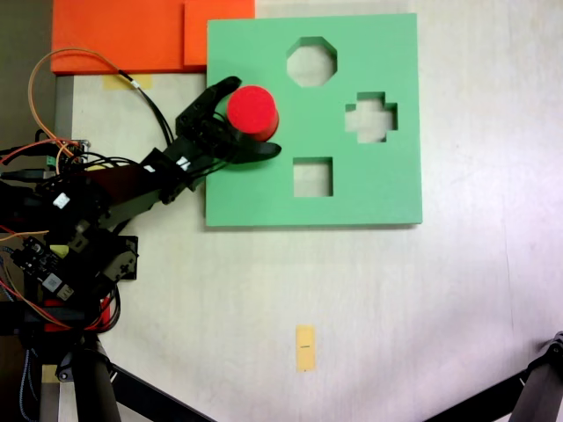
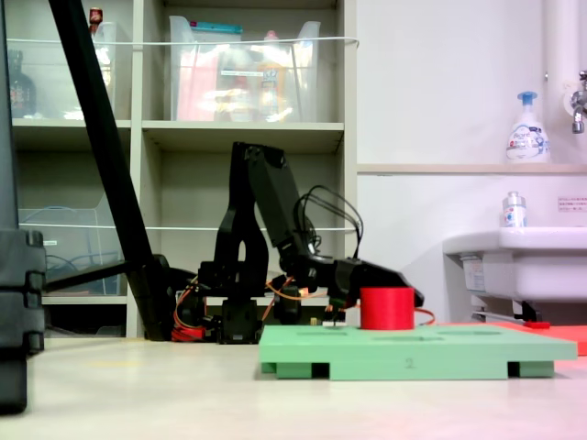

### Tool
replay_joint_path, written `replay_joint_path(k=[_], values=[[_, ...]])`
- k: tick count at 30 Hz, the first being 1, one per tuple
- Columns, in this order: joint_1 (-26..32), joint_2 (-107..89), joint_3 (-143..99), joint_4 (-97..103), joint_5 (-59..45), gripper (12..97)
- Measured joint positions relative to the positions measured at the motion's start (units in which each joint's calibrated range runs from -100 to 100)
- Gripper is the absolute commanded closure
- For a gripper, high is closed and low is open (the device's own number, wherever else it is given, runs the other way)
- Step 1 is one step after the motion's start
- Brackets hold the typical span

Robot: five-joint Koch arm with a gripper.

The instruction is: Put the cylinder block into the corresponding hole

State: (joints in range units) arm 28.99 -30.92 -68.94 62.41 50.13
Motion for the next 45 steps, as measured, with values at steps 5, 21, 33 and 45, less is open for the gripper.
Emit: replay_joint_path(k=[5, 21, 33, 45], values=[[1.9, -16.8, -3.1, 1.2, 0.0, 27.2], [-9.6, -68.1, -3.2, -30.4, -29.3, 67.0], [-24.6, -68.1, -21.1, -33.7, -47.5, 66.8], [-28.0, -68.5, -29.8, -51.6, -50.1, 61.9]])
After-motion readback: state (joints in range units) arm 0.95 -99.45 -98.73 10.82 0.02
